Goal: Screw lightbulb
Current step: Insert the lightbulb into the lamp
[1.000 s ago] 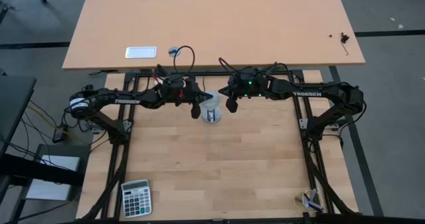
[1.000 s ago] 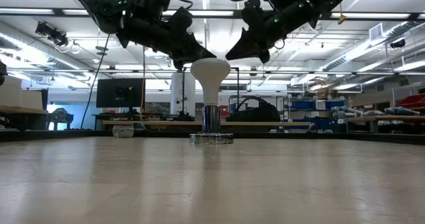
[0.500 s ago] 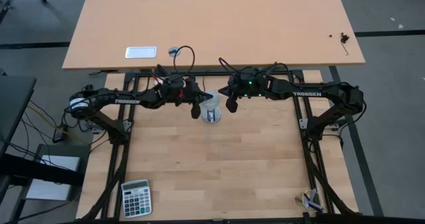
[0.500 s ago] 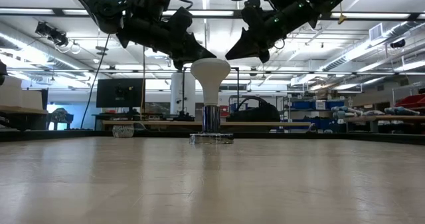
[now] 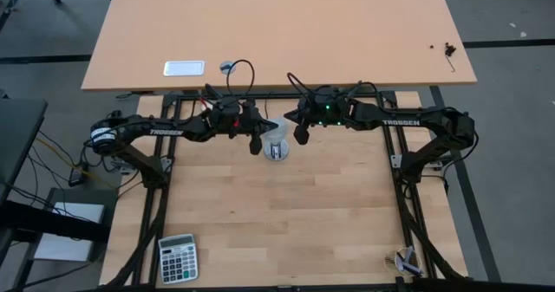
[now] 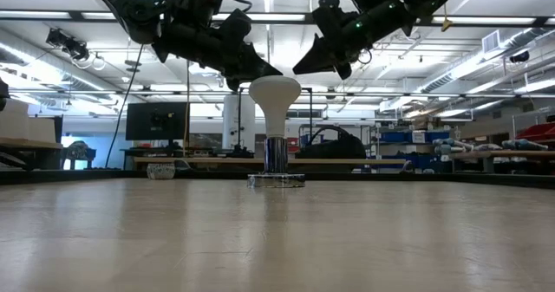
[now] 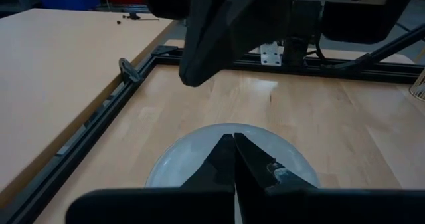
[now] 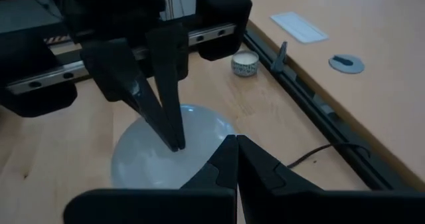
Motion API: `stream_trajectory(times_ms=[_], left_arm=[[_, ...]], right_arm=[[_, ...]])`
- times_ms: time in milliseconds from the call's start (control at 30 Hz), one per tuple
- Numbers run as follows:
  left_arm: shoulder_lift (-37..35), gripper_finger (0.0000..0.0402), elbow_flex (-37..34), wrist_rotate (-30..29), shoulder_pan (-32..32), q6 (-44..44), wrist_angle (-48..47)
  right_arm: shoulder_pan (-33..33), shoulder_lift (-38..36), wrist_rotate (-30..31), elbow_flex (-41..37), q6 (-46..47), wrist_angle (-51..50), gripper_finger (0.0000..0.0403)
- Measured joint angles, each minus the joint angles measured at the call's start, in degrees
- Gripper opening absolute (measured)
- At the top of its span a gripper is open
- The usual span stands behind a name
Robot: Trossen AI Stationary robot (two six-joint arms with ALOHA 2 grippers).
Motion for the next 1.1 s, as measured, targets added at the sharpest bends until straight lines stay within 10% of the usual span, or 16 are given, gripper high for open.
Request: stream_trajectory(times_ms=[1100], left_arm=[[0.00, 0.0000, -0.02, 0.23, -0.04, 1.34, -0.76]], right_arm=[[4.51, 4.06, -1.79, 0.11, 3.56, -0.79, 0.0012]])
